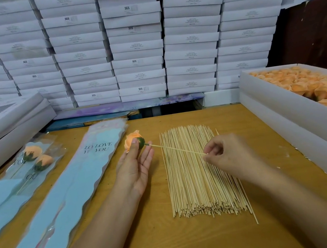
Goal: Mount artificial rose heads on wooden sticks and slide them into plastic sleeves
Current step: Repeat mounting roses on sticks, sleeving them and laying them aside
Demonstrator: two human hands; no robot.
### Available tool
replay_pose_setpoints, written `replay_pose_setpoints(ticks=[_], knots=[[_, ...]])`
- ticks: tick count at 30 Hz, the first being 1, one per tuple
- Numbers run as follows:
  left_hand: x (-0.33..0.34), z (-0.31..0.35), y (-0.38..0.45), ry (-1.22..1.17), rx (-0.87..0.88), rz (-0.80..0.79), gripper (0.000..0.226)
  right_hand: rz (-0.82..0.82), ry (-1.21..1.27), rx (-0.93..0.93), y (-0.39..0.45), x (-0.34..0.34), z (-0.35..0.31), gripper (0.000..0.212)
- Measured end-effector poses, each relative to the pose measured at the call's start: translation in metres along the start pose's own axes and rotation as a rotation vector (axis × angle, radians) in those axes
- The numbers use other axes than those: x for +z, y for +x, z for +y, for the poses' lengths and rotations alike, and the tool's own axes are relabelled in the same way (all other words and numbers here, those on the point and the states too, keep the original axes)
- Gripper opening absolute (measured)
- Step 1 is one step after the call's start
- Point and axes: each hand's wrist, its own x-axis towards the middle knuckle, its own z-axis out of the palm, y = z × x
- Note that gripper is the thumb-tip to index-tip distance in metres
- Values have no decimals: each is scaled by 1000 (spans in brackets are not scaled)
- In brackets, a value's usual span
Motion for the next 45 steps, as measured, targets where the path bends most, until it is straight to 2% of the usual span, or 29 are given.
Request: replay_pose_setpoints(ticks=[4,13,19,31,40,45], knots=[[-2,1,2,-6,19,31,28,56,-45,-10,1,2,2,20],[-2,-1,2,-5,5,26,35,103,-132,-50,1,10,2,28],[-4,2,5,-6,26,31,29,68,-278,-98,-2,10,0,4],[-6,4,5,-46,16,41,30,124,-387,-111,2,8,8,5],[-1,-4,-1,-4,-1,1,32,168,-415,-239,-2,11,5,14],[-1,-5,-4,-5,-1,-5,31,198,-442,-250,-1,11,5,14]])
